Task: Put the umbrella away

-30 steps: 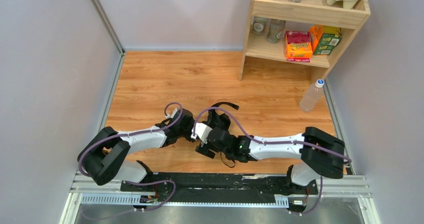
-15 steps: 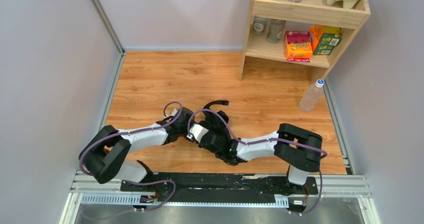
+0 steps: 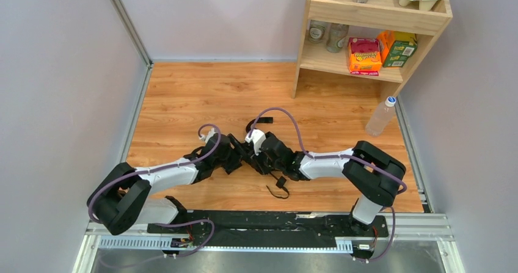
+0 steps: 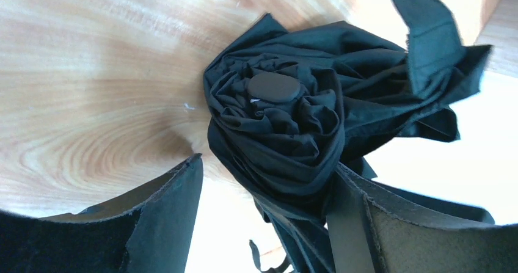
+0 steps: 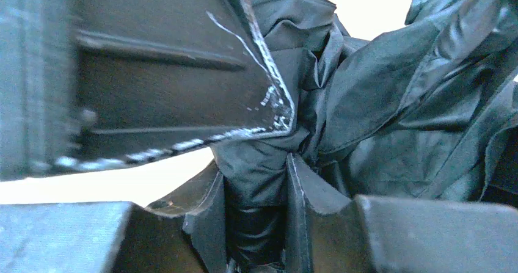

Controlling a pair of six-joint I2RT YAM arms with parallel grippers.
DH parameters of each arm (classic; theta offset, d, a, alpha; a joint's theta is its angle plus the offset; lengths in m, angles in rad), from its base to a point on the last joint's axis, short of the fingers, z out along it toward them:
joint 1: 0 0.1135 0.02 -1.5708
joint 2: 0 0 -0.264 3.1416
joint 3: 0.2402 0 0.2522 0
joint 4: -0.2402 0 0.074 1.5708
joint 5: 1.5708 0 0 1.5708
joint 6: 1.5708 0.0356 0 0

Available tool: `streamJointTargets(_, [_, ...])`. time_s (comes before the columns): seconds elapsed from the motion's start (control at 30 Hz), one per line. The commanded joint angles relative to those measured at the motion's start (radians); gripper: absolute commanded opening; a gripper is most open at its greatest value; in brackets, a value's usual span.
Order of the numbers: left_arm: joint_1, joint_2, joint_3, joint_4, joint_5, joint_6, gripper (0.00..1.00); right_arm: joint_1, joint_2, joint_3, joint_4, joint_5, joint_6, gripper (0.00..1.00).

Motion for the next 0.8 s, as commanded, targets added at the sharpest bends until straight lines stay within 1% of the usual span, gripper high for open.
streamJointTargets(0.0, [0.062, -0.083, -0.048, 0.086, 0.019, 0.180, 0.76, -0.059, 0.063, -0.071, -0.185, -0.186, 0.121, 0.00])
streamJointTargets(0.07, [0.089, -0.133, -0.061, 0.120, 0.041, 0.220, 0.77, -0.073, 0.080, -0.073, -0.174, -0.223, 0.134, 0.00])
streamJointTargets(0.17, [0.112, -0.213, -0.094, 0.129, 0.047, 0.247, 0.77, -0.105, 0.131, -0.065, -0.162, -0.304, 0.157, 0.00])
streamJointTargets(0.23, [0.125, -0.302, -0.133, 0.154, 0.047, 0.249, 0.77, -0.122, 0.149, -0.068, -0.148, -0.338, 0.169, 0.00])
streamJointTargets(0.3, [0.134, -0.350, -0.167, 0.159, 0.073, 0.232, 0.77, -0.148, 0.164, -0.064, -0.148, -0.396, 0.187, 0.00])
streamJointTargets(0.37, [0.132, -0.364, -0.190, 0.178, 0.088, 0.205, 0.77, -0.182, 0.178, -0.058, -0.150, -0.462, 0.206, 0.00])
streamJointTargets(0.43, [0.132, -0.342, -0.213, 0.221, 0.108, 0.142, 0.77, -0.214, 0.189, -0.045, -0.160, -0.519, 0.221, 0.00])
streamJointTargets(0.5, [0.134, -0.306, -0.233, 0.292, 0.139, 0.102, 0.77, -0.237, 0.195, -0.024, -0.185, -0.538, 0.223, 0.00])
streamJointTargets(0.57, [0.129, -0.263, -0.229, 0.315, 0.153, 0.083, 0.78, -0.257, 0.213, -0.001, -0.205, -0.576, 0.221, 0.00])
streamJointTargets(0.63, [0.131, -0.203, -0.220, 0.339, 0.154, 0.057, 0.78, -0.268, 0.223, 0.019, -0.220, -0.576, 0.212, 0.00])
streamJointTargets(0.7, [0.131, -0.133, -0.218, 0.437, 0.156, 0.036, 0.78, -0.269, 0.224, 0.028, -0.223, -0.567, 0.198, 0.00])
streamJointTargets(0.73, [0.131, -0.111, -0.212, 0.491, 0.177, 0.036, 0.78, -0.271, 0.227, 0.036, -0.260, -0.571, 0.191, 0.00])
streamJointTargets(0.77, [0.129, -0.062, -0.186, 0.508, 0.185, 0.040, 0.78, -0.272, 0.227, 0.042, -0.269, -0.573, 0.184, 0.00])
